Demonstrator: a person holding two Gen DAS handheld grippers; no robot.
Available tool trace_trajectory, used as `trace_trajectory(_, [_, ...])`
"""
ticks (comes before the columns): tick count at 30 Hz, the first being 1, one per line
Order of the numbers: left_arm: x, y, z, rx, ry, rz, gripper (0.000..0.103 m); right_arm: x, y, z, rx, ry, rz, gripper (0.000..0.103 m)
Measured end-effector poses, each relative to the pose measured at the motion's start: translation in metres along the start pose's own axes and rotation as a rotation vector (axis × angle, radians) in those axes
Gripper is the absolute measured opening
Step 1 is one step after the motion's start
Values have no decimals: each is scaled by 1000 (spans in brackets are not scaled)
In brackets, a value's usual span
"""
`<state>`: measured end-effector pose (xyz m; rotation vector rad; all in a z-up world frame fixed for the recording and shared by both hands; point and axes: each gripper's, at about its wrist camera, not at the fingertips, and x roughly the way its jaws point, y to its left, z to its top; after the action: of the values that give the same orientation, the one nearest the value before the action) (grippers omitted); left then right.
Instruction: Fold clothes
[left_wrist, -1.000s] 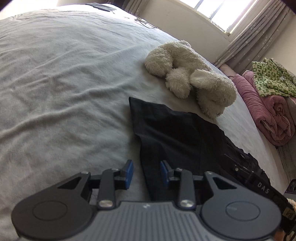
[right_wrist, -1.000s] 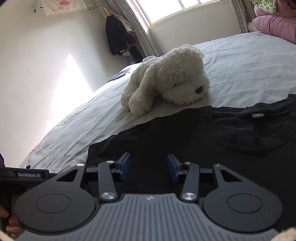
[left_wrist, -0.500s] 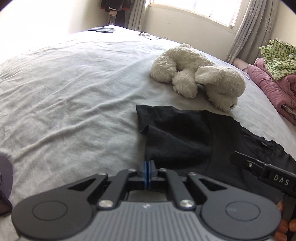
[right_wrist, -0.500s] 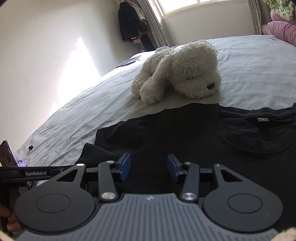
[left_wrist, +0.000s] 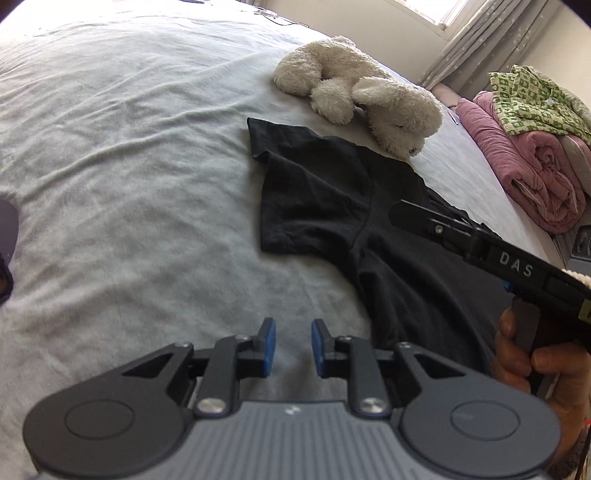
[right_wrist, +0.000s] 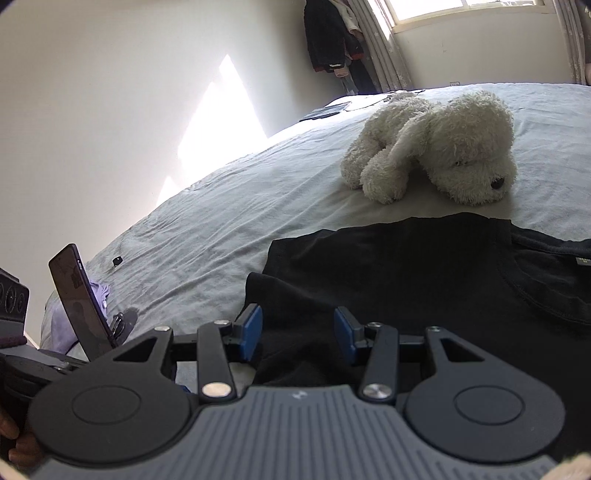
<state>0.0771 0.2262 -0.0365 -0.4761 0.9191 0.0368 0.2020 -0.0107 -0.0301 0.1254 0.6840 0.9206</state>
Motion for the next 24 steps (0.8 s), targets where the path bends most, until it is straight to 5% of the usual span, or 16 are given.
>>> trace_trajectory(11, [-14,25,-37,-37,29,-235,19,-6,60,-7,-4,143,-52,41])
trace_trajectory(18, [-15,30,-45,-39,55,-305,19,-8,83,-8,109,225,-48,36])
trace_trajectory(24, [-12,27,-46,-44,71,-340,19,-9,86,-21,106,258,-150,36])
